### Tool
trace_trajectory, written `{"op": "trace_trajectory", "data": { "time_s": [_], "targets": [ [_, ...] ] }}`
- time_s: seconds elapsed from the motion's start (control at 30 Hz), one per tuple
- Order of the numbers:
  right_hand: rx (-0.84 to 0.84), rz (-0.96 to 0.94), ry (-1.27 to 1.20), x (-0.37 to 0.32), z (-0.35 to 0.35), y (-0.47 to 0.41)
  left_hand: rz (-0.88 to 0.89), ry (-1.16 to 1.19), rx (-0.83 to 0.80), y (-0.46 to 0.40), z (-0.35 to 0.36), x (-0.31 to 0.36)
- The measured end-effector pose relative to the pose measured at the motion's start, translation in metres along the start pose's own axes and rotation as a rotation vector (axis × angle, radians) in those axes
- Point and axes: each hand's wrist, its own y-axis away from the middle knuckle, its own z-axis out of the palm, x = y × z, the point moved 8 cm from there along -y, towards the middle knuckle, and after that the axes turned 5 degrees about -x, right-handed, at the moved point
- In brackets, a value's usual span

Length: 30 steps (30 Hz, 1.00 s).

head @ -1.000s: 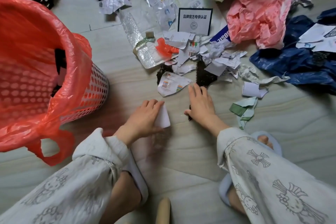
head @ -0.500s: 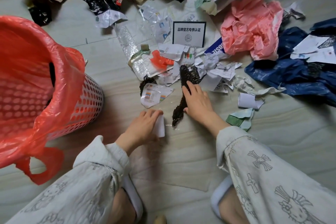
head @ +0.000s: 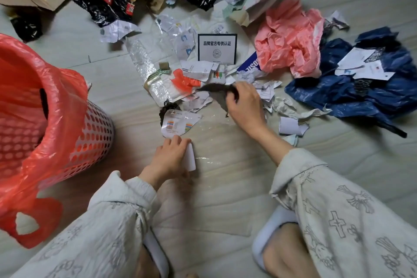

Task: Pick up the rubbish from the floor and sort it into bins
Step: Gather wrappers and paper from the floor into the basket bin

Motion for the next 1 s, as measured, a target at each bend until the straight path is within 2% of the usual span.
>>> {"op": "trace_trajectory", "data": {
  "time_s": [0.07, 0.13, 0.2, 0.27, 0.33, 0.4, 0.53, 0.6, 0.8, 1.0],
  "targets": [
    [0.143, 0.197, -0.141, 0.032, -0.033, -0.009, -0.022, 0.037, -0.009, 0.001, 0.001, -0.002],
    [0.2, 0.399, -0.251, 0.079, -0.056, -0.01, -0.031, 0.061, -0.018, 0.001, 0.001, -0.003],
    [0.133, 0.577, -0.329, 0.121, -0.062, 0.004, -0.03, 0.064, -0.013, 0.0, 0.0, -0.002],
    [-0.032, 0.664, -0.182, 0.153, -0.058, 0.028, -0.034, 0.072, -0.012, -0.002, -0.001, -0.001],
    [-0.121, 0.641, 0.083, 0.171, -0.061, 0.05, -0.039, 0.074, -0.015, -0.003, -0.001, -0.001],
    [-0.168, 0.512, 0.274, 0.168, -0.06, 0.062, -0.043, 0.076, -0.014, -0.003, 0.0, -0.001],
    [-0.491, 0.282, 0.511, 0.165, -0.025, 0.081, -0.052, 0.078, -0.02, -0.004, 0.0, 0.0],
    [-0.583, 0.241, 0.569, 0.168, -0.015, 0.09, -0.056, 0.078, -0.018, -0.004, 0.0, -0.001],
    [-0.551, 0.233, 0.636, 0.17, -0.021, 0.085, -0.063, 0.068, -0.033, -0.006, 0.0, 0.0],
    [-0.447, 0.169, 0.605, 0.157, -0.017, 0.087, -0.068, 0.063, -0.037, -0.006, 0.0, -0.001]
  ]
}}
